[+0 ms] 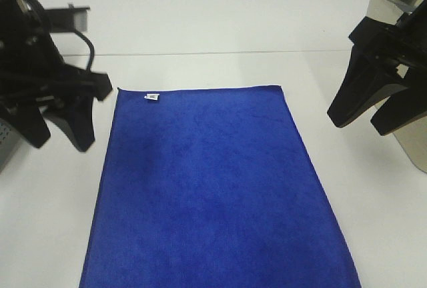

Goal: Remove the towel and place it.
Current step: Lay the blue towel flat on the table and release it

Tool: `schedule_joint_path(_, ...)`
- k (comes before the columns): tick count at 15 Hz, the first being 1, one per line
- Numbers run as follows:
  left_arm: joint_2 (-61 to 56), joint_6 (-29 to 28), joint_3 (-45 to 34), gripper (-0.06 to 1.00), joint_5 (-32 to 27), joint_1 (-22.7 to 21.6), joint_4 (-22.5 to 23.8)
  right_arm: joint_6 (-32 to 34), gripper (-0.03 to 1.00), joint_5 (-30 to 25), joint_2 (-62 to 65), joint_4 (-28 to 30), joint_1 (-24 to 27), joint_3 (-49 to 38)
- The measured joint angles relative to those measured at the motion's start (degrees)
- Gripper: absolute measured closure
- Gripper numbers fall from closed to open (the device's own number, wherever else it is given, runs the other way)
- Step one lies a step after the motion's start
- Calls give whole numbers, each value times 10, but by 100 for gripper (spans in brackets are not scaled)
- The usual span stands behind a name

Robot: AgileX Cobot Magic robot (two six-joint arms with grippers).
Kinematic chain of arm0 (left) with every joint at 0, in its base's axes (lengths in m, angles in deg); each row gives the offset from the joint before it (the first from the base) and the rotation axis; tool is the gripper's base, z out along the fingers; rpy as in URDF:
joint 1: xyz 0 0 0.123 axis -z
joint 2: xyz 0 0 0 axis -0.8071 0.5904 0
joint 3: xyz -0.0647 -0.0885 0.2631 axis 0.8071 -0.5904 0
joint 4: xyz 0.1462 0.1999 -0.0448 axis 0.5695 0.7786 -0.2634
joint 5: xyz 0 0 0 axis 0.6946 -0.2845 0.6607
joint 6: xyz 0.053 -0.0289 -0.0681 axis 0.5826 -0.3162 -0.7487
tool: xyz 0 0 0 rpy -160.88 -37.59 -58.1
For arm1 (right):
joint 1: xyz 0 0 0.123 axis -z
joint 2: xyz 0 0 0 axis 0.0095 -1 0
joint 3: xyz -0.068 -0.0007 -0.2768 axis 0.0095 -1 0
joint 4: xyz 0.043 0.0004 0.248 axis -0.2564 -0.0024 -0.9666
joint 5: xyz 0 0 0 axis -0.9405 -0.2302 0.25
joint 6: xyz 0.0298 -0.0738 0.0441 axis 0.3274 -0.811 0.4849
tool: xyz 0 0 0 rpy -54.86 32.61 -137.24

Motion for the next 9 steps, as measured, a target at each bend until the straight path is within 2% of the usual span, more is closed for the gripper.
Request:
schedule_joint_path(2, 13, 8, 50, 39, 3, -62, 1, 22, 29, 33, -17, 19, 0, 25)
schedule_joint_path(4, 44, 20, 97, 39, 12, -100, 2, 29, 29, 54, -76, 40, 1, 89)
schedule_joint_path(6, 88, 28, 143, 39, 33, -121, 3, 29, 29, 57, -146, 54, 1, 187)
schedule_joint_path(9, 168, 32, 226, 39, 46, -125, 3, 27, 29, 51, -258, 72, 1, 325)
